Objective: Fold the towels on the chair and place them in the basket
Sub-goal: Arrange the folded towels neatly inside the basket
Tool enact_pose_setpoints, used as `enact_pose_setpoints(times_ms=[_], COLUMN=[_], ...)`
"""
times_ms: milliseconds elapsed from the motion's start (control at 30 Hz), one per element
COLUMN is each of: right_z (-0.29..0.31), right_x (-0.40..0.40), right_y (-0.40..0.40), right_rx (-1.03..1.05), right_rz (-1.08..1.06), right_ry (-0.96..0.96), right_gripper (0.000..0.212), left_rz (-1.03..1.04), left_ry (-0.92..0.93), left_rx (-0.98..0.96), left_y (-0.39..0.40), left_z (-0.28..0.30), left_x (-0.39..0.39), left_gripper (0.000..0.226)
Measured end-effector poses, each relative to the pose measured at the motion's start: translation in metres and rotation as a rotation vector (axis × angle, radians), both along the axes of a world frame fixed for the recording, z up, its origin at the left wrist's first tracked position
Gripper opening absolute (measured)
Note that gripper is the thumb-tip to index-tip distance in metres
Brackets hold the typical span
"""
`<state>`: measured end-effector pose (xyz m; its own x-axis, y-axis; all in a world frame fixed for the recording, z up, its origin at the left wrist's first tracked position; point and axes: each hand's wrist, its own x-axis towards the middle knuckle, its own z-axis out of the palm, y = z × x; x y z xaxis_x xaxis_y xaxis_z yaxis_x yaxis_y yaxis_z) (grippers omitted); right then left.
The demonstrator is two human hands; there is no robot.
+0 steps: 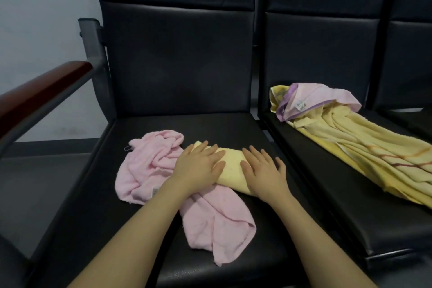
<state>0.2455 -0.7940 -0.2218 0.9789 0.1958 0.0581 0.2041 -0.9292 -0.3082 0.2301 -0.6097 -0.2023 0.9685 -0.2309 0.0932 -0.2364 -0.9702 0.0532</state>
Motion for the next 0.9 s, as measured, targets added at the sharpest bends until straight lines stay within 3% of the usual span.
enact_pose_setpoints(times_ms=[133,333,400,567,733,900], right_z=[0.001,0.008,0.009,0.008,0.007,0.012], right_x=[-0.011,-0.020,-0.020,-0.012,-0.005,-0.004], right_y=[-0.004,-0.019,-0.016,-0.010,-0.005,-0.005], right_rx=[0.083,0.341,0.402,0.447,0.296,0.316], right_rz=[-0.041,-0.156,-0.180,-0.268,-0.259,-0.211], right_ry=[0.005,-0.051,-0.079,-0.096,0.010,0.046], right_gripper=[0.050,0.039,0.034,0.035,0.057,0.061], left_rz=[0.104,0.254,0.300,0.372,0.331,0.301], left_ry=[-0.021,-0.283,-0.298,-0.107,-0.064,-0.058], left_rx=[-0.195,-0.429,-0.389,-0.112,-0.107,-0.138], left_y=[0.002,0.004,0.003,0.006,0.015,0.011], left_z=[0.000,0.004,0.005,0.000,0.005,0.007], left_x=[0.002,-0.001,0.002,0.004,0.000,0.000], left_gripper=[0.045,0.036,0.035,0.041,0.042,0.040])
